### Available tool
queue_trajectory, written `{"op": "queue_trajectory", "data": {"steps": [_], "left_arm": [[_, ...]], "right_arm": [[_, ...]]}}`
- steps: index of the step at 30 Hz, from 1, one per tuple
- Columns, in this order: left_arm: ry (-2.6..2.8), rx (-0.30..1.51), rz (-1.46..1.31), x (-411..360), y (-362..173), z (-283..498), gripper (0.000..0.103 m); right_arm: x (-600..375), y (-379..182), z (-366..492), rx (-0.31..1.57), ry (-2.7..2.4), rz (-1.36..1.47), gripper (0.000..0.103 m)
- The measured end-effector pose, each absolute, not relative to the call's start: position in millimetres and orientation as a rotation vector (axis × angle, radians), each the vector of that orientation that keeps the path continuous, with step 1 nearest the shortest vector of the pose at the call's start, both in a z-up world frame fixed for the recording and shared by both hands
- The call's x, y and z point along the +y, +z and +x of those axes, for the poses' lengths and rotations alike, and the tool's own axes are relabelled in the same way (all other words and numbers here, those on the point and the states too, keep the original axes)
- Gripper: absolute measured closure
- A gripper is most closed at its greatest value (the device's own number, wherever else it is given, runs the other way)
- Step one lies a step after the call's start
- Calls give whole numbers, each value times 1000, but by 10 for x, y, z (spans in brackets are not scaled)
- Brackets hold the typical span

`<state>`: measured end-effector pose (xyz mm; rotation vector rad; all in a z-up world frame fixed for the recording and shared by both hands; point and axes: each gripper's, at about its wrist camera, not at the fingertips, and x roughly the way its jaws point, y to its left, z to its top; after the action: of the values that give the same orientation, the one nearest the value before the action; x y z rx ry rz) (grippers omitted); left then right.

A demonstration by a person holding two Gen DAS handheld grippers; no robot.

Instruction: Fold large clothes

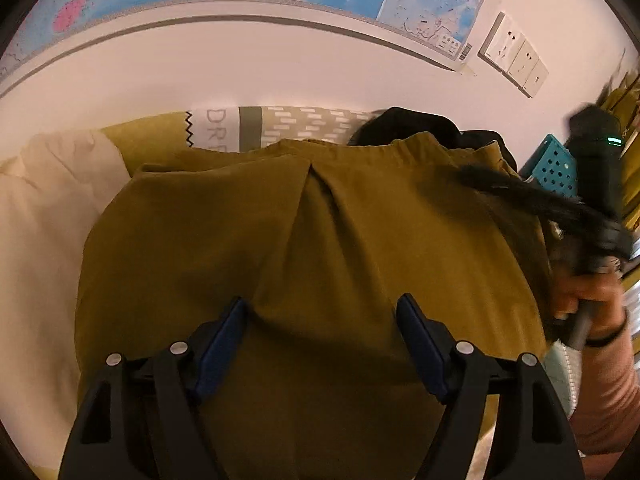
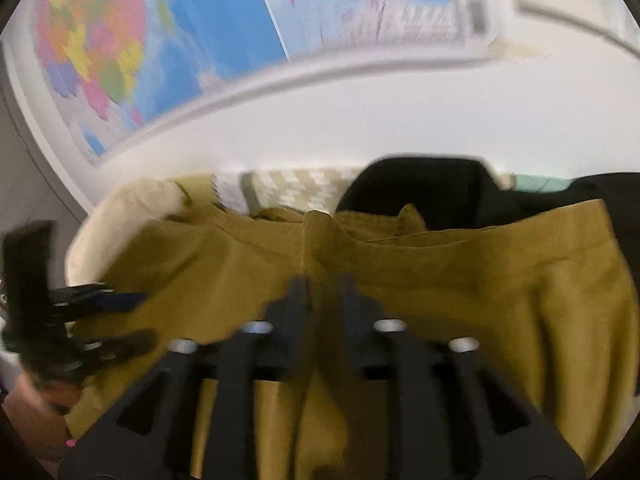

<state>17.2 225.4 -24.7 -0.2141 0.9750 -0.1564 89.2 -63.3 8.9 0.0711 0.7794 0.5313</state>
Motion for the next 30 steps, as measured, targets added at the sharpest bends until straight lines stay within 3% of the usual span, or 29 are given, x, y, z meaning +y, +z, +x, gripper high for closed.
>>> {"op": "queue_trajectory", "data": {"steps": [1, 5, 6, 7, 8, 9, 16, 18, 20, 21, 24, 30], "left_arm": [[-155, 972, -206, 2249, -250, 172, 29], [-140, 962, -170, 2210, -270, 161, 28], [-135, 957, -161, 2192, -287, 158, 28], [-130, 955, -153, 2174, -292, 150, 27], [-120, 950, -145, 2150, -298, 151, 25], [-114, 947, -141, 2140, -303, 154, 24], [-62, 833, -183, 2283, 49, -238, 24], [-11, 762, -210, 2472, 190, -515, 22], [26, 724, -240, 2679, 253, -782, 17], [38, 722, -250, 2767, 251, -875, 16], [54, 755, -313, 2985, 99, -1084, 15], [-41, 778, -412, 2962, -228, -1183, 15]], "right_arm": [[-712, 152, 802, 756, 529, 69, 49], [-1033, 226, 510, 732, 462, 5, 49], [-1095, 167, 488, 748, 428, -35, 50], [-1118, 110, 504, 759, 397, -61, 56], [-1138, 26, 552, 779, 358, -91, 68], [-1173, -83, 656, 808, 330, -86, 71], [-1238, -169, 862, 836, 311, -19, 66], [-1412, 16, 633, 780, 365, 62, 61], [-1618, 154, 377, 728, 380, 118, 27], [-1808, 218, 175, 692, 382, 167, 21], [-2196, 189, -144, 691, 391, 264, 18], [-2595, -407, -572, 806, 390, 470, 12]]}}
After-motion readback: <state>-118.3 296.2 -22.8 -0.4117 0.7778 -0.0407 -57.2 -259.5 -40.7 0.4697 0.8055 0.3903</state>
